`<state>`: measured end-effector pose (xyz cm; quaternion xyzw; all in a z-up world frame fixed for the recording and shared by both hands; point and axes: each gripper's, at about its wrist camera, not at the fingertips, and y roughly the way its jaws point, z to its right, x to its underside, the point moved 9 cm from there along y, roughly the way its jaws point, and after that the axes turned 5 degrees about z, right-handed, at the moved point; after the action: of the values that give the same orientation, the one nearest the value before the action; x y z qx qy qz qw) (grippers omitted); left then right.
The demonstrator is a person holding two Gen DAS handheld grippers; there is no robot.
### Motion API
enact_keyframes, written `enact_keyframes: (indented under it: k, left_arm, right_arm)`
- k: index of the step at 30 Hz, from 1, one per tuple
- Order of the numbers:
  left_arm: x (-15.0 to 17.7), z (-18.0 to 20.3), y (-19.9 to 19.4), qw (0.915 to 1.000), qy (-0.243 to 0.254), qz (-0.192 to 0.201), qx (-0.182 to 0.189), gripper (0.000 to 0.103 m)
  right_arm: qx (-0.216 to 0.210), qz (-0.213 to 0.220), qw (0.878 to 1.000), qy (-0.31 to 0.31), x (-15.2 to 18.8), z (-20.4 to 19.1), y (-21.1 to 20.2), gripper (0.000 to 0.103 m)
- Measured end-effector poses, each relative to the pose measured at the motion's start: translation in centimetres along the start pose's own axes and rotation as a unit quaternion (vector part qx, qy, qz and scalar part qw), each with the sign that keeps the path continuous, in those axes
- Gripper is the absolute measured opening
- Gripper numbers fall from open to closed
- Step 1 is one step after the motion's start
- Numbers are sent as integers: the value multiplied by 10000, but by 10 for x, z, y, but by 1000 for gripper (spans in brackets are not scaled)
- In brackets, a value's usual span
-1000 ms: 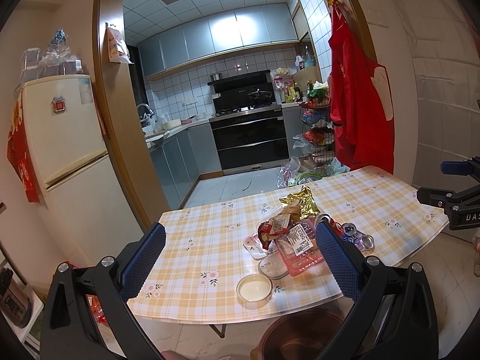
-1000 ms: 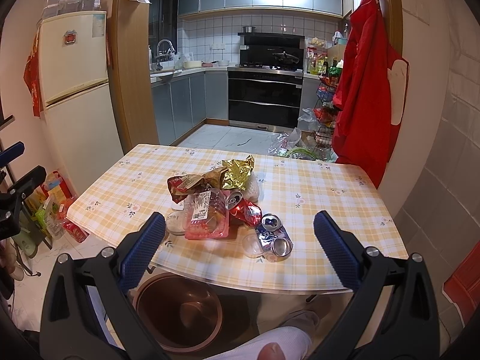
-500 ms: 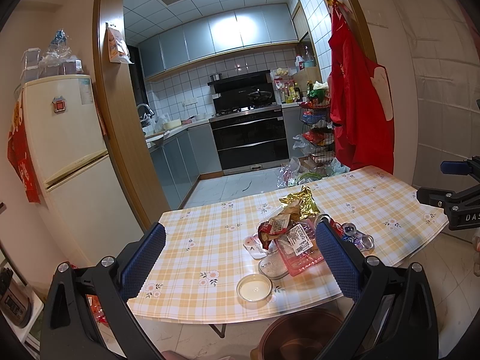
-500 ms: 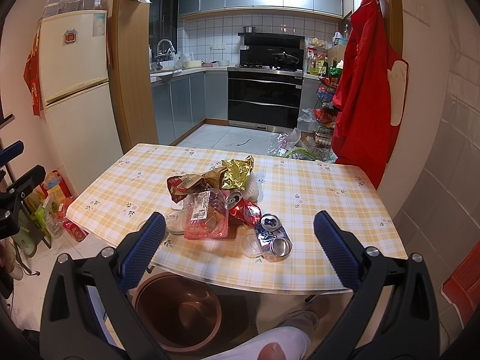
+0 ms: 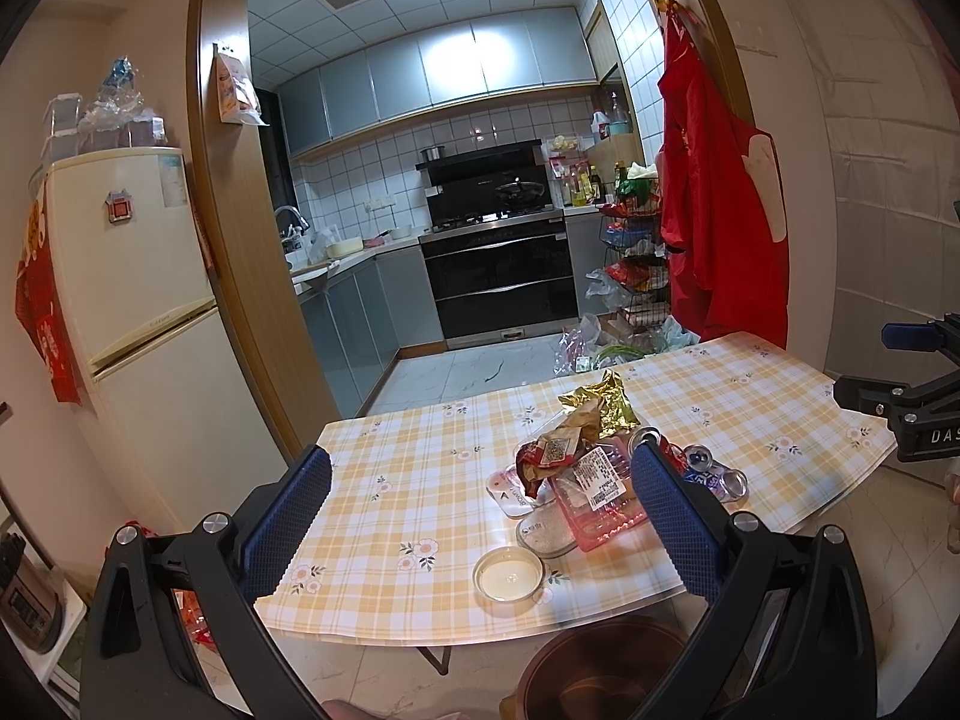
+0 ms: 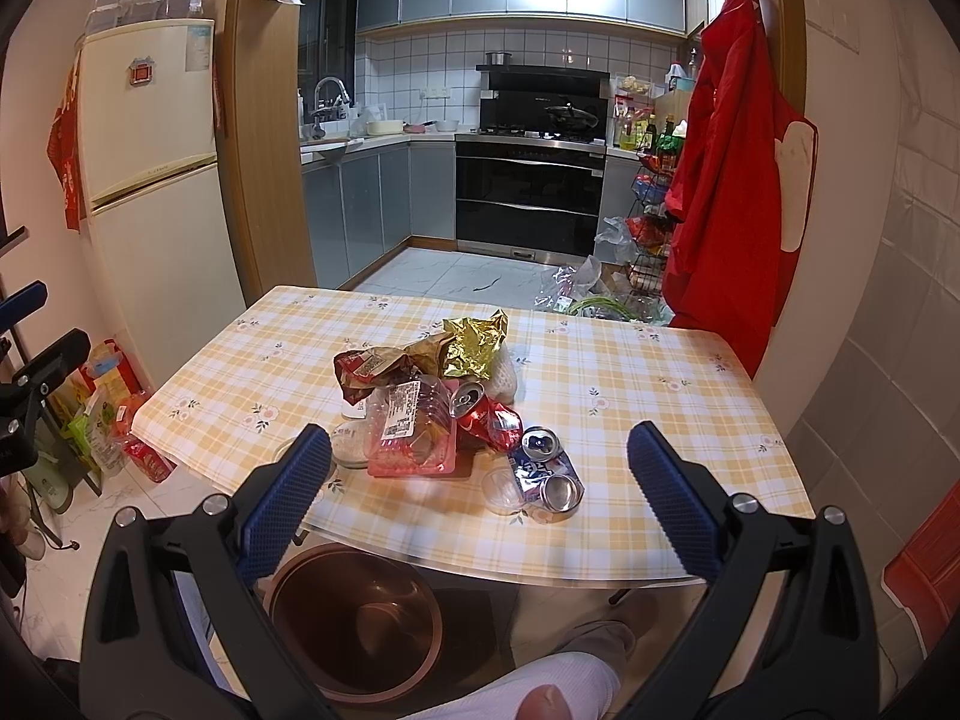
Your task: Collect trash
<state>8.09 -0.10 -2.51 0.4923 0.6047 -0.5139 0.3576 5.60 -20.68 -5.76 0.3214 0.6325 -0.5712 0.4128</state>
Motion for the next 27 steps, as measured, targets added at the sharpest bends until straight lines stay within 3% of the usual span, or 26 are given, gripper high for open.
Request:
enact_keyframes:
  k: [15,21,27]
  left_arm:
    - [-4,-8,-2,10000,-61,-55,46,98]
    - [9,-6,9,10000,20,-71,63,98]
    - [47,-9,33,9989,-216,-251,344,98]
  right_arm:
    - [23,-20,10000,-22,9,3,1,98]
    - [-30,-52,10000,59,22,-1,12,98]
    - [-30,-247,9991,339,54,8,47,98]
